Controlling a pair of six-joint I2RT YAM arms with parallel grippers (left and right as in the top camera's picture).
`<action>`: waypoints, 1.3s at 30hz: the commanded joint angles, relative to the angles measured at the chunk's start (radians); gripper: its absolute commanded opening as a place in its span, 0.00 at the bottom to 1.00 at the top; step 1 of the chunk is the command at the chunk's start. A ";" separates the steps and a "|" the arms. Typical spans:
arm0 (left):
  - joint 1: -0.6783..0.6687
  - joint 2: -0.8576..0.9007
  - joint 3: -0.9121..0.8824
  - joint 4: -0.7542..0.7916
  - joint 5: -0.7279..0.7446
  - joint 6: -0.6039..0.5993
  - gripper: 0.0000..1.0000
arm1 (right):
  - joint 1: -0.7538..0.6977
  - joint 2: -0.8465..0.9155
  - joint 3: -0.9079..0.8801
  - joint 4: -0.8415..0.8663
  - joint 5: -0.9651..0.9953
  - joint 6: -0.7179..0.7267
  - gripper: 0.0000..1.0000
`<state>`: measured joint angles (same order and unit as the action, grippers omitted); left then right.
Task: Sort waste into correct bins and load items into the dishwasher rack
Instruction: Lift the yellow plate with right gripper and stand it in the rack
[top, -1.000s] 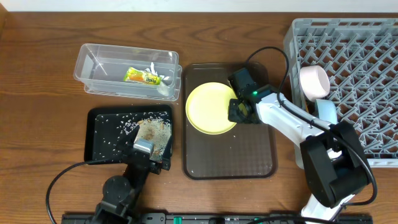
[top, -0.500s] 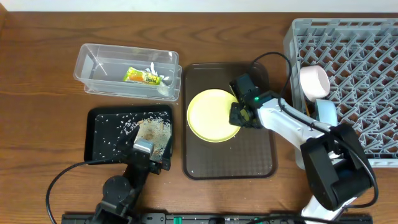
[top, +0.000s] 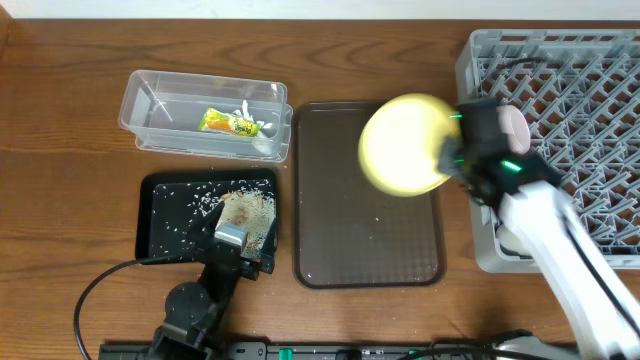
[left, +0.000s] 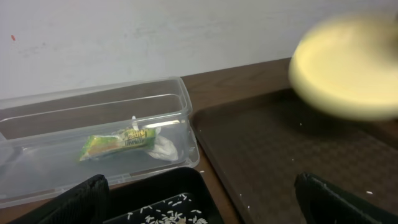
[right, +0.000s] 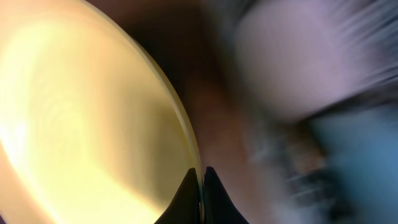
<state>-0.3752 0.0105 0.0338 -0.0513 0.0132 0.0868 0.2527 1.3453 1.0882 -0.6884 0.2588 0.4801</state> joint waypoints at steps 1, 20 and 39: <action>-0.003 -0.006 -0.030 -0.018 -0.005 0.018 0.97 | -0.034 -0.173 0.024 0.002 0.382 -0.118 0.01; -0.003 -0.006 -0.030 -0.018 -0.005 0.018 0.97 | -0.223 -0.130 0.024 0.209 1.008 -0.478 0.01; -0.003 -0.006 -0.030 -0.018 -0.005 0.018 0.97 | -0.230 0.153 0.023 0.281 0.863 -0.635 0.29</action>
<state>-0.3752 0.0101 0.0338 -0.0513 0.0135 0.0872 -0.0006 1.4933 1.1049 -0.4057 1.1236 -0.1406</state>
